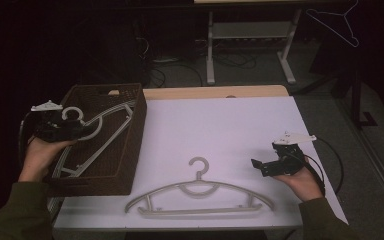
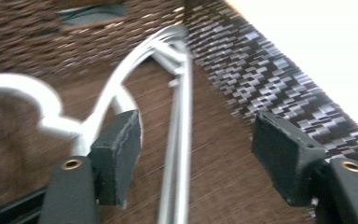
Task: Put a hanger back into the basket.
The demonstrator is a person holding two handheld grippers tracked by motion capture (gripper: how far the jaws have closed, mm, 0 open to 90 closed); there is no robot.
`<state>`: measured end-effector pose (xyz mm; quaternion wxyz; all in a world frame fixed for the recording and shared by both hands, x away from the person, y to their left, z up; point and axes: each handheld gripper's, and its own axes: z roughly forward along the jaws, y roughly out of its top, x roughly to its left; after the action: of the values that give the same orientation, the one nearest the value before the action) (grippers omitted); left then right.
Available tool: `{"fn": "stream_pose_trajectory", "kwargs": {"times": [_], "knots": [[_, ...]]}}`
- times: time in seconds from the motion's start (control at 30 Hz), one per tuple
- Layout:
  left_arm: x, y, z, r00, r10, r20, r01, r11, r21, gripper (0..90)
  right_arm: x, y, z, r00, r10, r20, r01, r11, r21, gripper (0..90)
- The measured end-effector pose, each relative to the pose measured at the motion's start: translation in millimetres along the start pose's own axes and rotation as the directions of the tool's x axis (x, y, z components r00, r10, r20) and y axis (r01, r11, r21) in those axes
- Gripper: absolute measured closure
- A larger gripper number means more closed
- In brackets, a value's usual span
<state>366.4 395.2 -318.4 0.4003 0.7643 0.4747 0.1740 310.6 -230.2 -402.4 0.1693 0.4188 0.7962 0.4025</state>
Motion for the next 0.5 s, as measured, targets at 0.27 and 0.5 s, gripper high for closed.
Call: {"fn": "stream_pose_trajectory", "kwargs": {"times": [0.27,0.5], "knots": [[-36.1,14.7,18.7,0.9913,0.053,0.120,-0.051,0.9985,-0.020,23.3,0.9,0.2,-0.2,1.0000,0.001,-0.006,-0.001,1.000,0.004,1.3],[-76.1,24.0,36.7,0.9714,0.120,0.205,-0.114,0.9927,-0.041,20.9,4.5,1.4,-2.3,0.9996,-0.001,-0.028,0.001,1.000,0.010,7.2]]}}
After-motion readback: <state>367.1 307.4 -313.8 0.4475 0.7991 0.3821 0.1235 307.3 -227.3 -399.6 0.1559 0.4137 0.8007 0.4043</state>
